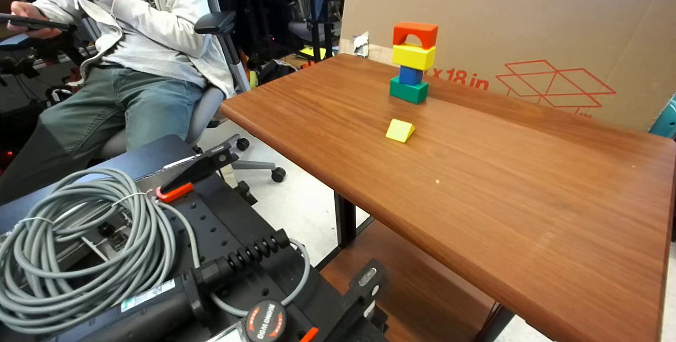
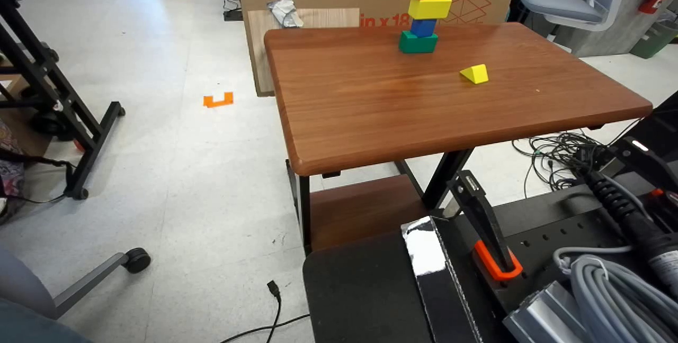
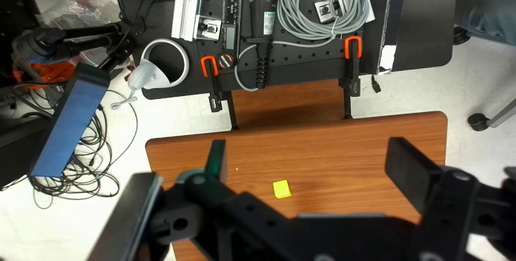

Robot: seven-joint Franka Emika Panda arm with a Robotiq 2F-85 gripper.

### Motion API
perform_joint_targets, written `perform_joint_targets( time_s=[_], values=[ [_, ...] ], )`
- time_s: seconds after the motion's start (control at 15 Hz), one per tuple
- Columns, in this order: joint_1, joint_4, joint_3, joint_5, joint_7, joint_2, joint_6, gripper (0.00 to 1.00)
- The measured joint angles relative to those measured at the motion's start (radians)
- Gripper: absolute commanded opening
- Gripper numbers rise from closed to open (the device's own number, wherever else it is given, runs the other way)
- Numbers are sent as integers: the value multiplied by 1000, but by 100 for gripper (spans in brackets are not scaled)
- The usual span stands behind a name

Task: Put the triangular block on the top of the tower

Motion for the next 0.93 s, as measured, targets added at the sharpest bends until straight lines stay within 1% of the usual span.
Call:
perform_joint_targets(
  time_s=[0.2, 0.4, 0.53, 0.67, 0.93],
  values=[
    [0, -3, 0, 0, 0, 0, 9, 100],
    [0, -30, 0, -5, 5, 8, 68, 100],
    [0, -63, 0, -15, 8, 33, 149, 100],
    [-2, -100, 0, -26, 9, 83, 242, 100],
    [-17, -144, -1, -58, 9, 242, 459, 100]
  ],
)
